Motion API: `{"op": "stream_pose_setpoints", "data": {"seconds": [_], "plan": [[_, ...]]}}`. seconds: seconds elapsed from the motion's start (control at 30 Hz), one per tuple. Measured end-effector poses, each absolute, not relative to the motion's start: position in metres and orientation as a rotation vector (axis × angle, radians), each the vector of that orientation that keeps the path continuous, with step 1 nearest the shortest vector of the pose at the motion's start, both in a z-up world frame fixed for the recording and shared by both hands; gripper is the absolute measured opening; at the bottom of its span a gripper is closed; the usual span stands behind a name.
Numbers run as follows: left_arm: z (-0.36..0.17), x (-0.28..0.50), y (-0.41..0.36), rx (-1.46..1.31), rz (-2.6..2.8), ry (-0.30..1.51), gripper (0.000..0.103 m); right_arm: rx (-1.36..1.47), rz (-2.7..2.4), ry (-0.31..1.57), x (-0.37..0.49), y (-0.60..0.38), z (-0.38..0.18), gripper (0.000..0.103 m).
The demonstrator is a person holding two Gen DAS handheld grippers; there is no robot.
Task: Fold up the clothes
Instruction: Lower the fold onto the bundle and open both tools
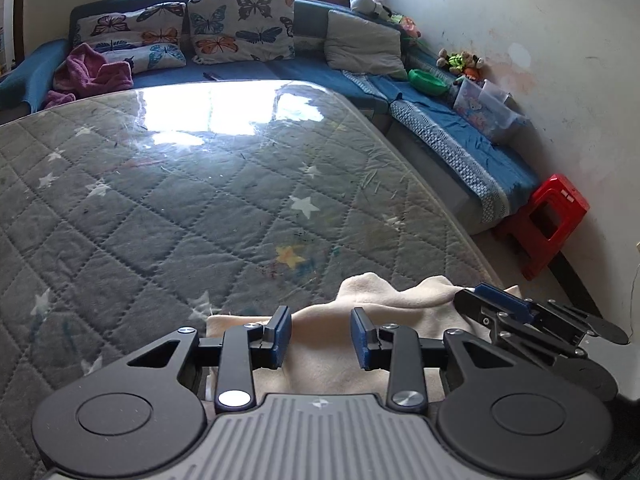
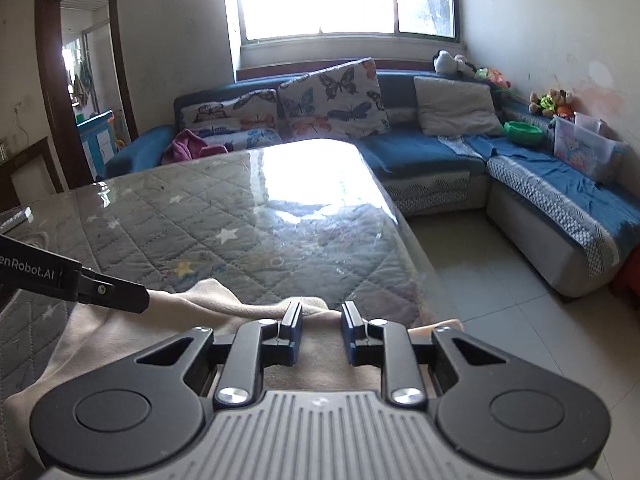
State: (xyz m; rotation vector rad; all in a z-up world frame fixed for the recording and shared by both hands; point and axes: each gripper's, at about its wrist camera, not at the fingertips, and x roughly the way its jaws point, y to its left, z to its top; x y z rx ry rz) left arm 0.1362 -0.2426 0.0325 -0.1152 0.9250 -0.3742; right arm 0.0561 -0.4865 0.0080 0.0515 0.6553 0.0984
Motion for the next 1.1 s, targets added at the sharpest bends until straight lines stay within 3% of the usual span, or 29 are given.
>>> {"op": "stream_pose_setpoints", "data": {"seconds": [0.87,0.93,1.0,1.1], "plan": [[0.039,0.082,-0.246,-0.018,-0.406,0.872,0.038,0.014,0.172,0.655,-0.003,-0.471,0.016,0.023],[0.038,0.075,-0.244,-0.016,-0.410,0.872,0.039,0.012,0.176,0.650,-0.011,-0.467,0.018,0.025],[0.038,0.069,-0.242,-0.015,-0.415,0.871,0.039,0.006,0.177,0.645,-0.019,-0.465,0.019,0.034],[0.038,0.061,-0.238,-0.016,-0.416,0.867,0.041,-0.014,0.177,0.638,-0.031,-0.462,0.021,0.035]]}}
